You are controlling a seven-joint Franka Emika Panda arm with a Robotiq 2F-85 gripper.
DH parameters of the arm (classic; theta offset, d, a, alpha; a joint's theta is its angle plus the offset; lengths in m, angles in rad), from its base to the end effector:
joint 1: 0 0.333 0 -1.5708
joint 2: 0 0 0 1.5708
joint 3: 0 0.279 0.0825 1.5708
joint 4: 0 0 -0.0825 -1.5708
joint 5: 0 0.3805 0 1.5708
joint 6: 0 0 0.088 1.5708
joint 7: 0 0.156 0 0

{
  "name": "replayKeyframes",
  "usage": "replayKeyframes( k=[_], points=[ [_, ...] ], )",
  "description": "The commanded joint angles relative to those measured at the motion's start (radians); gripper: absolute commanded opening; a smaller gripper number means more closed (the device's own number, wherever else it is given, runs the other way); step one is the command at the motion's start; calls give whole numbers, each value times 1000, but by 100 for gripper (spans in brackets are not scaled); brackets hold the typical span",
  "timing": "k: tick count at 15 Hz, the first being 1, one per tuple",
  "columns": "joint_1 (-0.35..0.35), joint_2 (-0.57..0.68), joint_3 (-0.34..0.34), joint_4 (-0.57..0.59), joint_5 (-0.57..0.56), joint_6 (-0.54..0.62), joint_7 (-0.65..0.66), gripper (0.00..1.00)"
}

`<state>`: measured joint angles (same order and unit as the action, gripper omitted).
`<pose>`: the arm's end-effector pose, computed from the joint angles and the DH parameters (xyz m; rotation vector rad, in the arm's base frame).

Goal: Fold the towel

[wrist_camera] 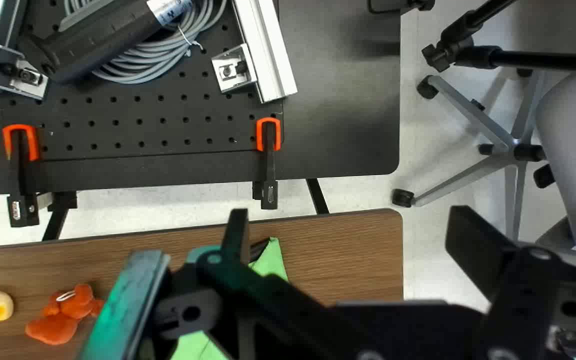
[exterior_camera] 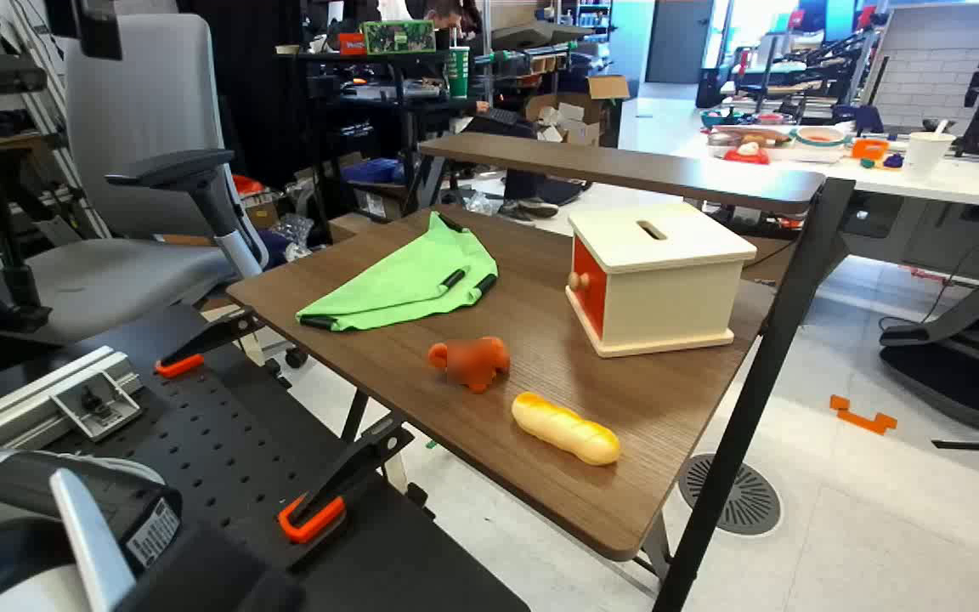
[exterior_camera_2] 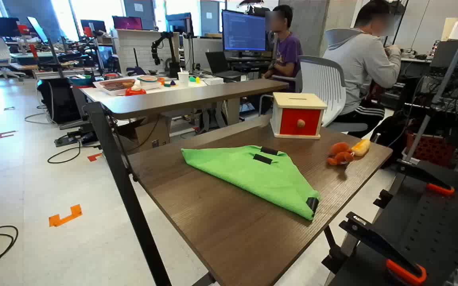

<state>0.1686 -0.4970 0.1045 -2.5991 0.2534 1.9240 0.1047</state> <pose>0.3503 0.1232 0.3277 -2.9807 -0.0627 0.3088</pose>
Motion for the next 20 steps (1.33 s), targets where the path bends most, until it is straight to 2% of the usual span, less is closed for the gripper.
replayKeyframes(
  k=[1, 19, 20],
  points=[
    [-10, -1, 8, 2, 3, -4, -4, 100],
    [-10, -1, 8, 2, 3, -4, -4, 100],
    [-23, -7, 17, -21, 8, 51, 40, 100]
  ],
)
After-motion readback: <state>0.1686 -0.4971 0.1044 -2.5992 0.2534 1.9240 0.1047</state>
